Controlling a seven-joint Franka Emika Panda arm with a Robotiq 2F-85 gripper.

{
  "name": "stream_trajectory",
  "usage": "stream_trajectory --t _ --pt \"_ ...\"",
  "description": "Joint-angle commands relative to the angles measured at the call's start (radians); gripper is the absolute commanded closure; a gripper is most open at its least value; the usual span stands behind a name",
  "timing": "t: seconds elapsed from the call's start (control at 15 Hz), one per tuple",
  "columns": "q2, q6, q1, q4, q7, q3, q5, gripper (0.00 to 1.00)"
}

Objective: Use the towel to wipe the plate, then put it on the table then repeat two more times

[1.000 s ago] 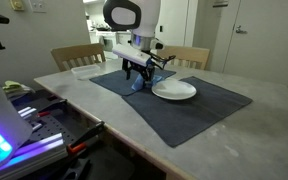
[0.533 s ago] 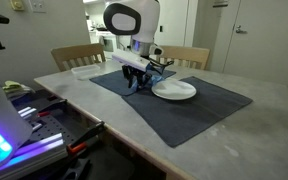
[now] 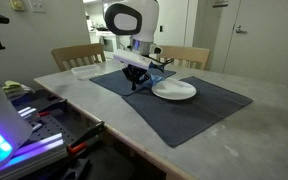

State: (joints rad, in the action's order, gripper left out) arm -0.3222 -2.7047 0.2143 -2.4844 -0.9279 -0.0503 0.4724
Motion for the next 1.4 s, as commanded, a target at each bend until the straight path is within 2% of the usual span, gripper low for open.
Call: stream_trajectory --t 0.0,0.13,0.4,0.6,0.73,0.8,0.87,1.0,1.33 --pt "0.010 0.045 0.017 0.024 0.036 -0.006 -0.059 0.67" --pt "0.018 0.063 0.017 0.040 0.062 -0.004 -0.085 0.53" --pt "0.010 0.021 0.059 0.073 0.008 -0.069 0.038 0.25" --pt "-0.001 0.011 0.065 0.095 -0.009 -0.090 0.094 0.03" --pt "-0.013 0.001 0.061 0.101 -0.012 -0.093 0.110 0.00" --pt "-0.015 -0.007 0.057 0.099 -0.013 -0.091 0.110 0.03" --pt "-0.017 -0.006 0.056 0.098 -0.011 -0.088 0.106 0.27" --pt "-0.016 -0.003 0.057 0.098 -0.010 -0.087 0.102 0.30" --pt "-0.009 0.001 0.056 0.098 -0.008 -0.083 0.093 0.67"
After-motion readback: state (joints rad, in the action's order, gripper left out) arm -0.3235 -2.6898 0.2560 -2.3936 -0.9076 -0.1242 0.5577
